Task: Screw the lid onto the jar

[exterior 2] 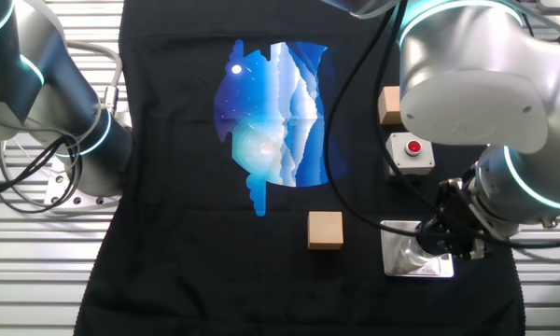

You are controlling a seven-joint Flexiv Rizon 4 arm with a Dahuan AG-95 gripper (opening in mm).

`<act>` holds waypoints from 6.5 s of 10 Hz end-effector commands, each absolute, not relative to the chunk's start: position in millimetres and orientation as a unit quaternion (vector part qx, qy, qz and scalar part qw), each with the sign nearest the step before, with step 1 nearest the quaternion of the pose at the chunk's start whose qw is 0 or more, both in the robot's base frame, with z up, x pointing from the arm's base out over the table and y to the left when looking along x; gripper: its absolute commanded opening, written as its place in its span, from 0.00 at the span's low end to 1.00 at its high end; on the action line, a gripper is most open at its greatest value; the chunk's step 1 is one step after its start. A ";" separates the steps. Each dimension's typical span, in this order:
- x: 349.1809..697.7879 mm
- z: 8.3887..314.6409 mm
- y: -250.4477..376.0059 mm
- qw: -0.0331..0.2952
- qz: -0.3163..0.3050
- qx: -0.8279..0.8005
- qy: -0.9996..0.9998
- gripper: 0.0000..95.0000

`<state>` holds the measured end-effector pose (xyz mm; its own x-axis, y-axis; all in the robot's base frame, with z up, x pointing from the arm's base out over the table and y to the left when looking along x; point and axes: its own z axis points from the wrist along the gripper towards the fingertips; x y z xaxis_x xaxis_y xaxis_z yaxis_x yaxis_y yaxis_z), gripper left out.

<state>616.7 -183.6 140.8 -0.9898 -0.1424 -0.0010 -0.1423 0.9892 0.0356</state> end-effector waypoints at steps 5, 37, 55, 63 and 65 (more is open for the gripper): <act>618.8 139.8 -184.0 -0.003 -0.003 0.102 -0.995 1.00; 624.3 142.8 -174.7 -0.005 -0.016 0.246 -0.969 0.80; 621.2 150.5 -176.9 -0.003 -0.010 0.620 -0.785 0.80; 620.2 151.0 -179.3 -0.013 -0.013 0.723 -0.690 0.80; 620.7 150.4 -179.2 -0.013 -0.011 0.733 -0.680 0.80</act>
